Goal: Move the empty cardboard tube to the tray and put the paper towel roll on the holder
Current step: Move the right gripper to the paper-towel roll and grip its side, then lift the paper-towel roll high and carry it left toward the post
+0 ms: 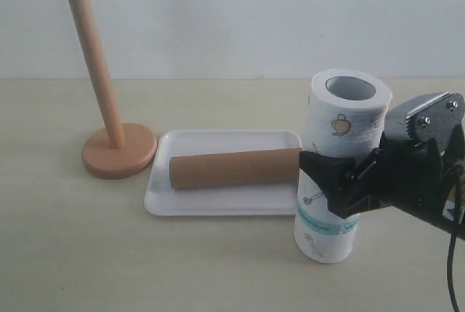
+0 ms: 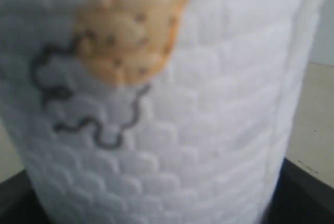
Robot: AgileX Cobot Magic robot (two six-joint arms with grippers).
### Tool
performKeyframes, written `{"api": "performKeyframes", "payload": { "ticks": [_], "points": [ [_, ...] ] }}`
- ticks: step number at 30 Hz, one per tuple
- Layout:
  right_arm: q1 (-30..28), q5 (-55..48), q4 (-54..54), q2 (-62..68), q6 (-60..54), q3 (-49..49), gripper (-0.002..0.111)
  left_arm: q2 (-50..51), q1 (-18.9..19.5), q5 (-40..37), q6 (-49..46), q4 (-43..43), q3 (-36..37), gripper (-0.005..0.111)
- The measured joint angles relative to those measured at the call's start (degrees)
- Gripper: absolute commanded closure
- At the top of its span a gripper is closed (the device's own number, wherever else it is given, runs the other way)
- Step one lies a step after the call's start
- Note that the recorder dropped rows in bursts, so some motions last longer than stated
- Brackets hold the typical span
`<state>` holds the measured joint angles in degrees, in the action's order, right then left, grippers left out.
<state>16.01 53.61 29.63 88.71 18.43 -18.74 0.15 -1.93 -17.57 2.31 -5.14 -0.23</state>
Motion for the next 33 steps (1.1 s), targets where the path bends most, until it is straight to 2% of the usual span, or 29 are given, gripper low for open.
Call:
{"api": "performKeyframes", "payload": {
  "ticks": [5,9,12,18,22,24,27,33],
  "points": [
    [0.0,-3.7,1.1,-5.3,6.0,-0.1,0.109,0.0,0.0,0.0,0.0,0.0,0.0,0.103],
    [0.0,-8.7,4.6,-19.7,12.8,-0.4,0.109,0.0,0.0,0.0,0.0,0.0,0.0,0.103],
    [0.0,-15.1,12.2,-29.7,22.6,-5.9,0.109,0.0,0.0,0.0,0.0,0.0,0.0,0.103],
    [0.0,-14.1,25.1,-32.1,38.3,-18.9,0.109,0.0,0.0,0.0,0.0,0.0,0.0,0.103],
    [0.5,-11.5,30.1,-29.4,42.9,-25.9,0.109,0.0,0.0,0.0,0.0,0.0,0.0,0.103],
    [2.5,-12.1,30.6,-27.2,43.2,-28.9,0.109,0.0,0.0,0.0,0.0,0.0,0.0,0.103],
    [8.7,-15.6,31.0,-23.6,41.1,-33.7,0.109,0.0,0.0,0.0,0.0,0.0,0.0,0.103],
    [21.4,-27.3,26.0,-12.6,29.4,-47.5,0.109,0.0,0.0,0.0,0.0,0.0,0.0,0.103]
  ]
}}
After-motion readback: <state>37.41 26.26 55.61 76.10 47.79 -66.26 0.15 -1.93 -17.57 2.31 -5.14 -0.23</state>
